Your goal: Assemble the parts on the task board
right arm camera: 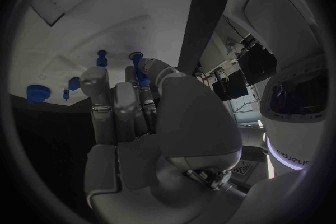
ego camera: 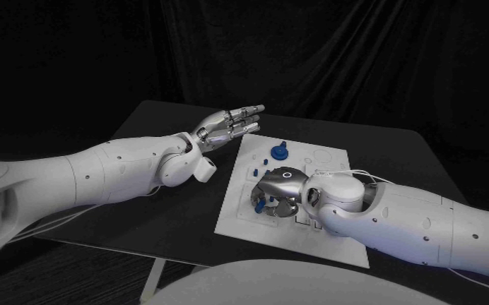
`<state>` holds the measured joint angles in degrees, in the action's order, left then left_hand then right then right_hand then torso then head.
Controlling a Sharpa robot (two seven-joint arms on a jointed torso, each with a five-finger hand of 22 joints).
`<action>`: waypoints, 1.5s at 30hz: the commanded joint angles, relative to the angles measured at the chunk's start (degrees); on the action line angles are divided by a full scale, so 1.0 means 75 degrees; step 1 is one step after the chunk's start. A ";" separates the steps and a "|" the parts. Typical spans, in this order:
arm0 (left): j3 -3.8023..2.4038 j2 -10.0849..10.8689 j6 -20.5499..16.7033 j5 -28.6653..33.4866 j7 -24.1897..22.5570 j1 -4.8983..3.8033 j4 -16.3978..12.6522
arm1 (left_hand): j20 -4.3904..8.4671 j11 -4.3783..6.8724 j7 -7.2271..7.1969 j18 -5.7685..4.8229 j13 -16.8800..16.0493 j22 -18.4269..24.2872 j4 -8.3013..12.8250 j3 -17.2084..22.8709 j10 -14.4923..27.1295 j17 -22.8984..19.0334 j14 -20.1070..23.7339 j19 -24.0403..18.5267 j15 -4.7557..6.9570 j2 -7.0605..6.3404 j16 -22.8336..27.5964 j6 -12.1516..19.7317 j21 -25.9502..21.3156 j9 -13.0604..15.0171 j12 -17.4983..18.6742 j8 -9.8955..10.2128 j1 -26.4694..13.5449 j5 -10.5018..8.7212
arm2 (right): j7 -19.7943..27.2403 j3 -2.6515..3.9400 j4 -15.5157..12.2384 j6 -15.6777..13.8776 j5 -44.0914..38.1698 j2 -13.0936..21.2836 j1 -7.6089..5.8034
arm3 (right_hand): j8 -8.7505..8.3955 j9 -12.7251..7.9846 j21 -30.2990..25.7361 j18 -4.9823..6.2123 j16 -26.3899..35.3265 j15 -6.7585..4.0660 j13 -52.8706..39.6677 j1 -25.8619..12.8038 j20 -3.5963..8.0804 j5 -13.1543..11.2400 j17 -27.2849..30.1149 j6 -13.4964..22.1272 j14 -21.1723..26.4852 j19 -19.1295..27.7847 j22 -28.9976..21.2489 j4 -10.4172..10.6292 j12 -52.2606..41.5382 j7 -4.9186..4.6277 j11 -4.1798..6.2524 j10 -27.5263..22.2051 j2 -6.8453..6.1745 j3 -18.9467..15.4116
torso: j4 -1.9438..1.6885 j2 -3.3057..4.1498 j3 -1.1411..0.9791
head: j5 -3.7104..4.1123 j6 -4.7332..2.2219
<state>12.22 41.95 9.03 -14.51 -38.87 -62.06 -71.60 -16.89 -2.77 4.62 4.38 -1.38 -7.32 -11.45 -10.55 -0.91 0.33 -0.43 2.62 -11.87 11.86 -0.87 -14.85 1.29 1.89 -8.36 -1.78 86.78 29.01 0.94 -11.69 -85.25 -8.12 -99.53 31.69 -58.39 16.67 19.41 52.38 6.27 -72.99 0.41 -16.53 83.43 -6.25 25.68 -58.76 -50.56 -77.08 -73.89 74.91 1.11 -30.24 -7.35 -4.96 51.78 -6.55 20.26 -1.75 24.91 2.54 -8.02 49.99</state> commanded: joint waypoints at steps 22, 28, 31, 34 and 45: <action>-0.0009 -0.0049 0.0153 0.0071 -0.0075 0.0024 0.0007 | -0.0007 -0.0053 0.0059 -0.0078 0.0009 0.0011 0.0041 0.0023 -0.0012 0.0003 -0.0018 -0.0017 -0.0078 0.0013 0.0007 0.0000 -0.0010 0.0007 0.0027 -0.0031 0.0097 0.0051 | -0.0299 -0.0011 0.0002 0.0308 -0.0060 -0.0021 0.0045 | 0.0612 0.0505 -0.0119 0.0169 0.0040 -0.0005 -0.0402 -0.0287 -0.0013 0.0121 0.0103 -0.0679 0.0185 0.0192 0.0688 -0.0138 -0.0508 0.0050 0.0046 -0.0317 0.0149 -0.0077 | 0.0000 -0.0001 0.0001 | -0.0001 0.0002; -0.0009 -0.0049 0.0159 0.0071 -0.0060 0.0029 0.0008 | -0.0007 -0.0058 0.0061 -0.0079 0.0008 0.0012 0.0047 0.0033 -0.0012 0.0003 -0.0019 -0.0017 -0.0088 0.0025 0.0005 0.0012 -0.0010 0.0005 0.0026 -0.0028 0.0102 0.0053 | -0.0345 -0.0011 0.0019 0.0328 -0.0060 -0.0036 0.0046 | 0.0528 0.0555 -0.0234 0.0184 0.0066 0.0029 -0.0474 -0.0457 -0.0035 0.0090 0.0163 -0.0406 0.0237 0.0260 0.0656 -0.0068 -0.0564 0.0012 0.0019 -0.0460 0.0200 -0.0101 | 0.0001 0.0000 0.0001 | -0.0010 0.0002; -0.0009 -0.0053 0.0162 0.0071 -0.0056 0.0032 0.0011 | -0.0007 -0.0060 0.0061 -0.0079 0.0009 0.0012 0.0049 0.0036 -0.0012 0.0004 -0.0020 -0.0016 -0.0090 0.0027 0.0005 0.0013 -0.0009 0.0005 0.0028 -0.0028 0.0103 0.0054 | -0.0355 -0.0011 0.0020 0.0372 -0.0060 -0.0047 0.0046 | 0.0352 0.0499 -0.0273 0.0188 0.0062 0.0052 -0.0532 -0.0545 -0.0058 -0.0179 0.0183 -0.0158 0.0253 0.0273 0.0646 -0.0029 -0.0622 0.0011 0.0001 -0.0527 0.0221 -0.0089 | 0.0000 0.0001 0.0001 | -0.0008 0.0002; -0.0009 -0.0062 0.0171 0.0071 -0.0053 0.0039 0.0018 | -0.0008 -0.0064 0.0063 -0.0079 0.0009 0.0012 0.0055 0.0044 -0.0010 0.0003 -0.0020 -0.0016 -0.0096 0.0036 0.0005 0.0021 -0.0009 0.0004 0.0033 -0.0026 0.0108 0.0058 | -0.0364 -0.0011 0.0023 0.0379 -0.0060 -0.0063 0.0046 | -0.0016 0.0318 -0.0445 0.0213 0.0118 0.0075 -0.0595 -0.0612 -0.0087 -0.0394 0.0301 0.0165 0.0338 0.0347 0.0605 -0.0001 -0.0683 0.0061 -0.0025 -0.0601 0.0184 -0.0008 | -0.0001 0.0000 0.0001 | -0.0009 0.0002; -0.0009 -0.0065 0.0186 0.0071 -0.0034 0.0061 0.0034 | -0.0008 -0.0071 0.0068 -0.0080 0.0010 0.0010 0.0070 0.0060 -0.0008 0.0003 -0.0021 -0.0014 -0.0105 0.0048 0.0004 0.0029 -0.0008 0.0003 0.0036 -0.0024 0.0121 0.0064 | -0.0476 -0.0011 0.0036 0.0442 -0.0060 -0.0067 0.0046 | -0.0587 -0.0031 -0.0870 0.0270 0.0277 0.0148 -0.0676 -0.0689 -0.0151 -0.0742 0.0619 0.0606 0.0594 0.0553 0.0516 0.0028 -0.0726 0.0161 -0.0106 -0.0828 0.0056 0.0106 | 0.0000 0.0001 0.0001 | -0.0006 0.0002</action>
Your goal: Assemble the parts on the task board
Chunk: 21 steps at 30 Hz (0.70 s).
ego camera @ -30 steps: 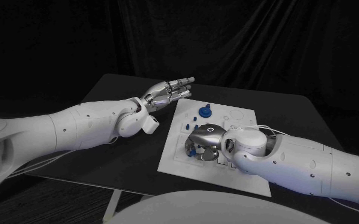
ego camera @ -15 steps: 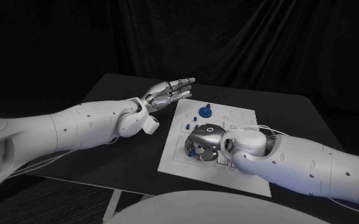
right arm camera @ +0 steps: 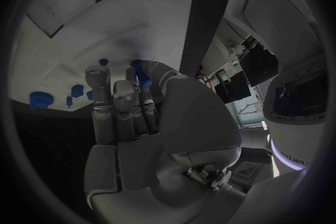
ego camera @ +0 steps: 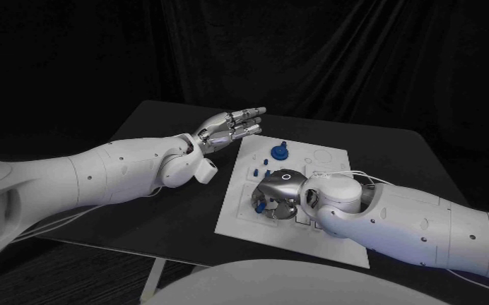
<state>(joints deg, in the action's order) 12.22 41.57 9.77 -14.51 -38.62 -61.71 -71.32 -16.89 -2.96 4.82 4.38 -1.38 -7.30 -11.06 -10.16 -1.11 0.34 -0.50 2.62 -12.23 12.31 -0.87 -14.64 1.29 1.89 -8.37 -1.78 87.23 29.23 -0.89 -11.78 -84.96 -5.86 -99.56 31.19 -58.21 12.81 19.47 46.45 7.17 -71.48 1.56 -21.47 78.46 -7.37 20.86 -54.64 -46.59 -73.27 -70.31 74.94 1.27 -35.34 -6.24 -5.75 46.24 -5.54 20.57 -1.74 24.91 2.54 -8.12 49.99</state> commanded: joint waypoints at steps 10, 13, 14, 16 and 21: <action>-0.0009 -0.0024 0.0097 0.0070 -0.0061 0.0033 0.0012 | -0.0008 -0.0050 0.0043 -0.0080 0.0010 0.0012 0.0033 0.0020 0.0019 0.0003 -0.0013 -0.0015 -0.0063 -0.0007 0.0001 0.0004 -0.0009 0.0003 0.0038 -0.0023 0.0073 0.0044 | -0.0243 0.0002 -0.0010 0.0115 -0.0055 0.0022 0.0026 | -0.0489 -0.0326 -0.0413 0.0191 0.0225 0.0067 -0.0094 -0.0109 -0.0074 -0.0627 0.0403 0.0567 0.0323 0.0227 0.0446 0.0070 -0.0103 0.0191 -0.0073 -0.0296 -0.0178 -0.0014 | 0.0000 0.0000 0.0003 | 0.0023 0.0002; -0.0010 -0.0028 0.0099 0.0070 -0.0063 0.0036 0.0016 | -0.0008 -0.0050 0.0043 -0.0080 0.0010 0.0012 0.0033 0.0020 0.0019 0.0003 -0.0013 -0.0015 -0.0063 -0.0007 0.0001 0.0004 -0.0009 0.0003 0.0038 -0.0023 0.0073 0.0044 | -0.0208 0.0002 -0.0014 0.0009 -0.0055 0.0040 0.0027 | -0.0706 -0.0466 -0.0559 0.0207 0.0266 0.0092 -0.0124 -0.0165 -0.0101 -0.0861 0.0504 0.0946 0.0396 0.0288 0.0414 0.0123 -0.0127 0.0313 -0.0100 -0.0388 -0.0215 -0.0116 | 0.0000 0.0001 -0.0001 | 0.0021 0.0002; -0.0010 -0.0029 0.0100 0.0070 -0.0063 0.0037 0.0017 | -0.0008 -0.0050 0.0043 -0.0080 0.0010 0.0012 0.0033 0.0020 0.0019 0.0003 -0.0013 -0.0015 -0.0063 -0.0007 0.0001 0.0004 -0.0009 0.0003 0.0038 -0.0023 0.0073 0.0044 | -0.0194 0.0002 -0.0017 -0.0037 -0.0055 0.0050 0.0027 | -0.0748 -0.0510 -0.0595 0.0210 0.0272 0.0098 -0.0138 -0.0167 -0.0112 -0.0910 0.0531 0.1023 0.0416 0.0298 0.0407 0.0140 -0.0141 0.0348 -0.0107 -0.0428 -0.0216 -0.0154 | 0.0000 0.0000 -0.0001 | 0.0022 0.0002; -0.0010 -0.0029 0.0102 0.0070 -0.0063 0.0040 0.0019 | -0.0008 -0.0050 0.0043 -0.0080 0.0010 0.0012 0.0033 0.0020 0.0019 0.0003 -0.0013 -0.0015 -0.0063 -0.0007 0.0001 0.0004 -0.0009 0.0003 0.0038 -0.0023 0.0073 0.0044 | -0.0156 0.0002 -0.0028 -0.0164 -0.0055 0.0080 0.0027 | -0.1127 -0.0953 -0.1152 0.0283 0.0522 0.0176 -0.0134 -0.0145 -0.0169 -0.1186 0.0983 0.2124 0.0759 0.0566 0.0276 0.0227 -0.0085 0.0582 -0.0189 -0.0757 -0.0247 -0.0381 | -0.0001 -0.0002 0.0001 | 0.0029 0.0002; -0.0010 -0.0018 0.0100 0.0070 -0.0057 0.0044 0.0023 | -0.0008 -0.0050 0.0044 -0.0081 0.0012 0.0016 0.0043 0.0025 0.0021 0.0001 -0.0010 -0.0016 -0.0066 -0.0007 0.0006 0.0013 -0.0010 0.0002 0.0047 -0.0022 0.0079 0.0049 | -0.0070 0.0002 -0.0085 -0.0530 -0.0055 0.0186 0.0026 | -0.1343 -0.1604 -0.2260 0.0419 0.1083 0.0300 -0.0124 0.0375 -0.0298 -0.1377 0.2057 0.3584 0.1550 0.1105 0.0008 0.0776 -0.0080 0.0951 -0.0321 -0.1411 -0.0362 -0.1171 | -0.0001 0.0001 0.0000 | 0.0039 0.0002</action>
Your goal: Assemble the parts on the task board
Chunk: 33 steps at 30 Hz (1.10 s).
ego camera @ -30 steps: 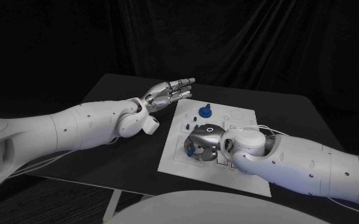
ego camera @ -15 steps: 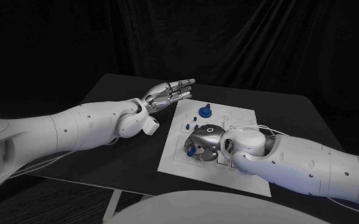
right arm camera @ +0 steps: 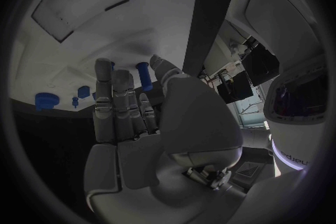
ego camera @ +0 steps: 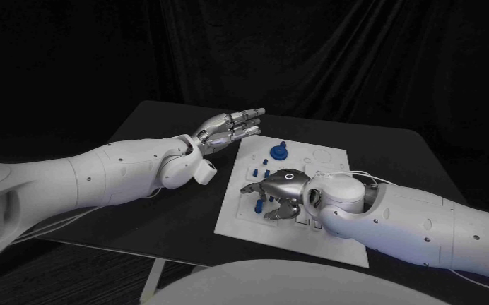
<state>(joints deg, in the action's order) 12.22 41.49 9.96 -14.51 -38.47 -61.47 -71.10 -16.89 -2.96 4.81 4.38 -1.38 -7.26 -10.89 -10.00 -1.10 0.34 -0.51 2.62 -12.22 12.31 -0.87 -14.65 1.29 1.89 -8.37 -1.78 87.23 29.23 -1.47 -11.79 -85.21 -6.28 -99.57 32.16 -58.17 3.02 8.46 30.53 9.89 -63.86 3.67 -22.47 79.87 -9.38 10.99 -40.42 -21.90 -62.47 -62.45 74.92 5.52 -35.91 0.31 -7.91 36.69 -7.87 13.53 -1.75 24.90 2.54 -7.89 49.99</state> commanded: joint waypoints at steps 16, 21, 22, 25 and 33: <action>-0.0010 0.0044 -0.0046 0.0070 -0.0291 0.0014 -0.0019 | -0.0002 -0.0045 0.0038 -0.0080 0.0006 0.0021 -0.0006 0.0003 0.0015 -0.0004 0.0000 -0.0019 -0.0034 0.0012 0.0017 -0.0036 -0.0012 0.0009 0.0013 -0.0033 0.0035 0.0020 | 0.0418 0.0004 -0.0936 -0.1945 -0.0074 0.1158 -0.0511 | 0.0249 -0.0338 -0.0160 0.0039 -0.0215 0.0029 0.0086 0.0784 -0.0064 -0.0369 0.0302 0.0135 0.0042 -0.0196 0.0116 0.1514 -0.0315 0.0079 -0.0041 -0.0394 -0.0335 -0.0857 | 0.0003 -0.0005 0.0000 | 0.0115 0.0002; -0.0010 0.0091 -0.0328 0.0070 -0.0682 0.0015 -0.0049 | 0.0012 -0.0099 0.0017 -0.0048 -0.0032 -0.0002 -0.0352 -0.0064 -0.0070 -0.0008 0.0014 -0.0006 0.0145 0.0084 0.0027 -0.0106 -0.0002 0.0013 -0.0260 -0.0043 -0.0211 -0.0088 | 0.0595 0.0004 -0.1405 -0.1860 0.0193 0.1989 -0.1055 | 0.1107 0.0088 0.0801 -0.0106 -0.0681 -0.0164 0.0214 0.0690 0.0111 -0.0334 -0.0356 -0.2144 -0.0641 -0.0868 0.0399 0.1388 -0.0533 -0.0435 0.0183 0.0500 0.0117 -0.0639 | 0.0000 -0.0001 0.0001 | 0.0190 0.0002; -0.0010 0.0099 -0.0355 0.0070 -0.0721 0.0015 -0.0060 | 0.0016 -0.0124 0.0025 -0.0035 -0.0041 -0.0012 -0.0420 -0.0066 -0.0097 -0.0008 0.0014 0.0001 0.0190 0.0092 0.0026 -0.0143 0.0003 0.0018 -0.0334 -0.0049 -0.0218 -0.0088 | 0.0605 0.0003 -0.1452 -0.1783 0.0226 0.2088 -0.1102 | 0.1222 0.0123 0.1076 -0.0153 -0.0782 -0.0228 0.0294 0.0673 0.0163 -0.0250 -0.0526 -0.2417 -0.0832 -0.1053 0.0471 0.1361 -0.0528 -0.0502 0.0243 0.0834 0.0175 -0.0616 | 0.0001 -0.0001 0.0000 | 0.0208 0.0002; -0.0010 0.0136 -0.0455 0.0070 -0.0845 0.0015 -0.0121 | 0.0021 -0.0151 0.0059 -0.0009 -0.0045 0.0013 -0.0690 -0.0099 -0.0120 -0.0007 0.0012 -0.0005 0.0264 0.0105 0.0020 -0.0275 0.0001 0.0030 -0.0420 -0.0071 -0.0275 -0.0163 | 0.0620 0.0003 -0.1616 -0.1494 0.0317 0.2477 -0.1246 | 0.1875 0.0453 0.1916 -0.0276 -0.1058 -0.0513 0.0448 0.0514 0.0387 -0.0081 -0.1079 -0.3774 -0.1360 -0.1535 0.0658 0.1403 -0.0555 -0.0700 0.0597 0.2078 0.0315 -0.0552 | 0.0001 0.0003 0.0001 | 0.0275 0.0002; -0.0010 0.0243 -0.0702 0.0070 -0.0972 0.0014 -0.0325 | 0.0032 -0.0256 0.0085 0.0028 -0.0050 0.0112 -0.0796 -0.0329 -0.0142 -0.0010 0.0021 -0.0054 0.0373 0.0124 0.0028 -0.0156 -0.0018 0.0007 -0.0523 -0.0032 -0.0639 -0.0473 | 0.0205 0.0002 -0.1783 -0.0884 0.1333 0.3193 -0.1391 | 0.2053 0.0698 0.1130 -0.0164 -0.0153 -0.0918 0.0457 -0.0211 0.0812 0.0577 -0.0008 -0.4551 -0.1423 -0.1565 0.0363 0.1424 -0.0509 -0.0626 0.1068 0.3887 0.0605 -0.0498 | -0.0001 -0.0002 0.0001 | 0.0359 0.0002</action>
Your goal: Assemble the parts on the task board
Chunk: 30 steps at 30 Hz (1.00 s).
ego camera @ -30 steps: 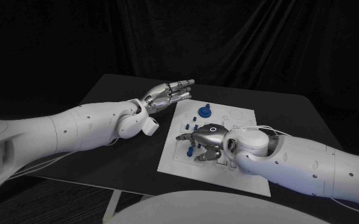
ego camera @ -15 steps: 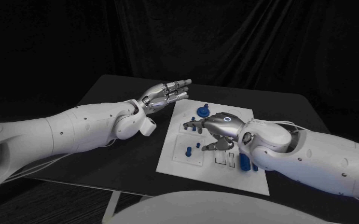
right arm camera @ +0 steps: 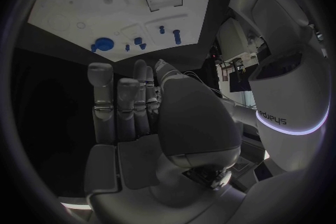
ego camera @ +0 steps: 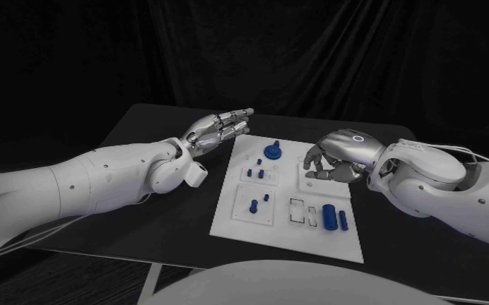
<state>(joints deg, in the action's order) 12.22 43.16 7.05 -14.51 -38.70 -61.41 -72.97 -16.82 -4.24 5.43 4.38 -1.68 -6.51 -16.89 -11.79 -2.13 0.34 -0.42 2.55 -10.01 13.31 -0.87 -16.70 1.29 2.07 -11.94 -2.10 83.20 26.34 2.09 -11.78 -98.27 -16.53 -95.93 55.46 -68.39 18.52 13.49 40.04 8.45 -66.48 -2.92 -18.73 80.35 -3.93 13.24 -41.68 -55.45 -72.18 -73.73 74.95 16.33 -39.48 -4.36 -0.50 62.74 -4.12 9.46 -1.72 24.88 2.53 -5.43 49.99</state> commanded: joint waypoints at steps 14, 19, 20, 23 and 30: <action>-0.0013 0.0370 -0.0703 0.0070 -0.1036 -0.0016 -0.0665 | 0.0004 -0.0257 -0.1070 0.0328 -0.0005 0.0050 0.0018 -0.0482 -0.0135 0.0013 -0.0043 -0.0072 -0.0115 -0.0044 -0.0043 0.1845 -0.0006 -0.0203 -0.0007 0.0204 -0.0426 -0.0693 | -0.1874 0.0001 0.0379 0.1812 0.3313 0.0194 -0.0061 | -0.0673 -0.0017 0.1890 -0.0345 -0.0662 -0.0228 -0.3722 -0.1012 0.0301 0.0136 -0.2269 -0.0265 -0.1570 -0.1131 0.0875 -0.0157 -0.2453 0.0038 0.0180 0.1939 -0.0002 0.0093 | 0.0004 0.0000 -0.0001 | 0.0155 0.0002; -0.0013 0.0580 -0.0764 0.0060 -0.0982 -0.0110 -0.0991 | -0.0019 -0.0511 -0.0784 0.0352 -0.0047 -0.0275 0.0022 -0.0519 -0.0419 0.0085 -0.0292 0.0137 -0.0377 -0.0038 -0.0297 0.1836 0.0125 -0.0196 -0.0270 0.0200 -0.0357 -0.0690 | -0.2208 0.0001 0.0467 0.2049 0.3454 0.0123 -0.0062 | -0.0837 0.0081 0.2498 -0.0437 -0.1858 -0.0230 -0.7795 -0.1134 0.0316 0.0073 -0.4352 -0.0293 -0.1975 -0.1316 0.1101 -0.0271 -0.5661 0.0029 0.0206 0.2496 0.0031 0.0066 | -0.0005 0.0005 0.0001 | 0.0202 0.0002; -0.0013 0.0611 -0.0779 0.0046 -0.0969 -0.0132 -0.1036 | -0.0027 -0.0535 -0.0742 0.0341 -0.0051 -0.0371 0.0021 -0.0526 -0.0444 0.0097 -0.0339 0.0208 -0.0411 -0.0036 -0.0345 0.1815 0.0167 -0.0192 -0.0289 0.0196 -0.0356 -0.0696 | -0.2257 0.0001 0.0477 0.2090 0.3464 0.0114 -0.0062 | -0.0836 0.0089 0.2576 -0.0449 -0.1959 -0.0231 -0.7980 -0.1156 0.0313 0.0058 -0.4511 -0.0293 -0.2006 -0.1334 0.1118 -0.0265 -0.5786 0.0028 0.0205 0.2614 0.0036 0.0056 | -0.0007 0.0005 -0.0001 | 0.0209 0.0002; -0.0014 0.0728 -0.0893 -0.0157 -0.0910 -0.0249 -0.1196 | -0.0018 -0.0926 -0.0514 0.0243 -0.0106 -0.0850 0.0030 -0.0533 -0.0708 0.0169 -0.0667 0.0678 -0.0523 -0.0025 -0.0676 0.1564 0.0444 -0.0149 -0.0655 0.0144 -0.0226 -0.0611 | -0.2541 0.0001 0.0523 0.2367 0.3494 0.0066 -0.0062 | -0.0821 0.0185 0.3472 -0.0574 -0.2781 -0.0220 -0.9459 -0.1425 0.0298 0.0011 -0.5825 -0.0312 -0.2243 -0.1509 0.1290 -0.0192 -0.6712 -0.0028 0.0176 0.3603 0.0095 -0.0062 | -0.0007 0.0006 0.0000 | 0.0245 0.0002; -0.0013 0.0790 -0.1080 -0.0627 -0.0787 -0.0404 -0.1255 | 0.0004 -0.1223 0.0008 0.0158 -0.0154 -0.1159 0.0045 -0.0399 -0.0918 0.0227 -0.1050 0.1195 -0.0521 -0.0068 -0.1098 0.0896 0.0730 -0.0061 -0.1198 0.0013 0.0392 -0.0081 | -0.3428 0.0001 0.0594 0.3046 0.3513 -0.0064 -0.0061 | -0.0765 0.0313 0.5018 -0.0819 -0.3136 -0.0110 -0.9502 -0.2125 0.0230 0.0066 -0.6443 -0.0532 -0.2376 -0.1802 0.1606 -0.0058 -0.6736 0.0011 0.0075 0.3634 0.0200 -0.0287 | -0.0009 0.0000 0.0000 | 0.0339 0.0002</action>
<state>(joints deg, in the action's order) 12.17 49.29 0.72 -16.66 -38.80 -64.22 -82.25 -16.76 -13.12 5.22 6.20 -2.79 -15.16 -16.40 -15.11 -8.99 1.96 -7.92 11.09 -14.02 12.82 -8.89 -9.53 6.40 1.56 -20.80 -1.65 85.74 25.42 -17.14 -11.80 -93.91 1.46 -70.60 55.08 -68.74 12.52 15.75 76.39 2.98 -89.75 -4.14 -74.95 64.84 -1.84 13.40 -74.95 -59.15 -83.99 -83.83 74.93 16.01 -89.86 -4.26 0.39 83.93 -2.65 7.47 -1.77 24.92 2.54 -3.12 49.99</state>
